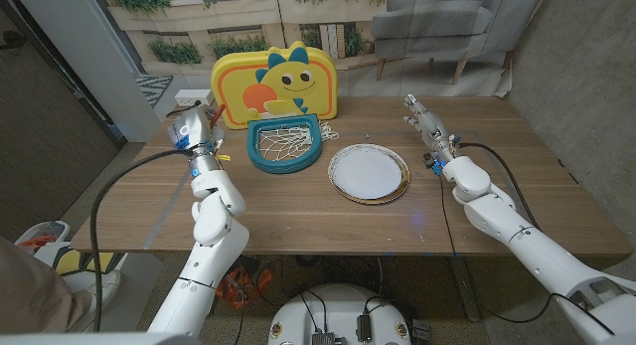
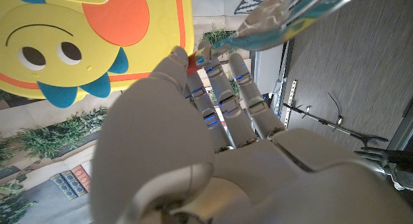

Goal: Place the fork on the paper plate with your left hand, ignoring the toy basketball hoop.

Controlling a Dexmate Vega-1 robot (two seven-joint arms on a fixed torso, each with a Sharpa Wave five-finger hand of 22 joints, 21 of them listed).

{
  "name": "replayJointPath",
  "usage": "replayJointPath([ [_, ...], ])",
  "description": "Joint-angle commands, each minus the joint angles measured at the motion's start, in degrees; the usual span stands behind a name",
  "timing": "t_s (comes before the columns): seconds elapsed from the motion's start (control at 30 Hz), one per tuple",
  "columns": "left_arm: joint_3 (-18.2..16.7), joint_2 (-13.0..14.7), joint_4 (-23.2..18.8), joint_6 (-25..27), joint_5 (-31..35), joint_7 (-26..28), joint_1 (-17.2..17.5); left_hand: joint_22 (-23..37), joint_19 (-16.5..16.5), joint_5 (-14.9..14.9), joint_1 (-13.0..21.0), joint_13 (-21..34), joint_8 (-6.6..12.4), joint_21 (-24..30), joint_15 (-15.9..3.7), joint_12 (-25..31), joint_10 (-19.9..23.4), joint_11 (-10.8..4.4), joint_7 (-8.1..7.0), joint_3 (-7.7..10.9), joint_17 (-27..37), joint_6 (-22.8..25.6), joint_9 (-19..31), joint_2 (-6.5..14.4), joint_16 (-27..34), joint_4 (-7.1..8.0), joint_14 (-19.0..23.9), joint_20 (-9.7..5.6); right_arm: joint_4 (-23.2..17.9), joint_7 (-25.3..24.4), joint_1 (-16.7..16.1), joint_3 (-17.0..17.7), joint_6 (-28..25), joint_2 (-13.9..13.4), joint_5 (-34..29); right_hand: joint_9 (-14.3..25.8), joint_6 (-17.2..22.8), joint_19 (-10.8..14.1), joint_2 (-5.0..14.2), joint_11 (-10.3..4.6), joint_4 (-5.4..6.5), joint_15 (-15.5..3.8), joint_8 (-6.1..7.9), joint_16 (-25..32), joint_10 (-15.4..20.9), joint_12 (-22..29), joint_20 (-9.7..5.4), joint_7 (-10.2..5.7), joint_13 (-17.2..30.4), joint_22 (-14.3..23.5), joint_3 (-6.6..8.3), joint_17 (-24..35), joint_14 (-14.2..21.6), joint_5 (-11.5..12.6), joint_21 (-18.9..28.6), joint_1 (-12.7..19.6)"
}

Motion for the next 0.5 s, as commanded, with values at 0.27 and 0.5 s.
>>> replayJointPath([
  [0.27, 2.02, 0.62, 1.12, -3.82, 0.20, -1.00, -0.68, -0.15, -0.32, 0.14, 0.39, 0.19, -0.17, 1.09, -5.06, -0.27, 1.39, -0.78, -0.05, -0.18, 0.30, 0.63, 0.08, 0.14, -0.21, -0.08, 0.76, -3.83, -0.77, -0.27, -0.79, 0.30, -0.11, -0.43, 0.32, 0.28, 0.43, 0.47, 0.51, -0.01, -0.58, 0.15, 0.22, 0.23, 0.34, 0.11, -0.10, 0.03, 0.14, 0.26, 0.05, 0.08, 0.28, -0.23, 0.17, 0.13],
  [0.5, 2.74, 1.08, 1.64, -5.31, 0.06, -1.34, -1.03, -0.23, -0.48, 0.14, 0.39, 0.16, -0.18, 1.42, -5.06, -0.35, 1.55, -0.83, -0.09, -0.20, 0.31, 0.77, 0.04, 0.15, -0.25, -0.07, 0.85, -3.83, -0.80, -0.26, -0.93, 0.27, 0.02, -0.37, 0.33, 0.28, 0.44, 0.46, 0.53, -0.05, -0.60, 0.13, 0.19, 0.22, 0.34, 0.09, -0.10, 0.04, 0.14, 0.26, 0.06, 0.08, 0.30, -0.24, 0.16, 0.13],
])
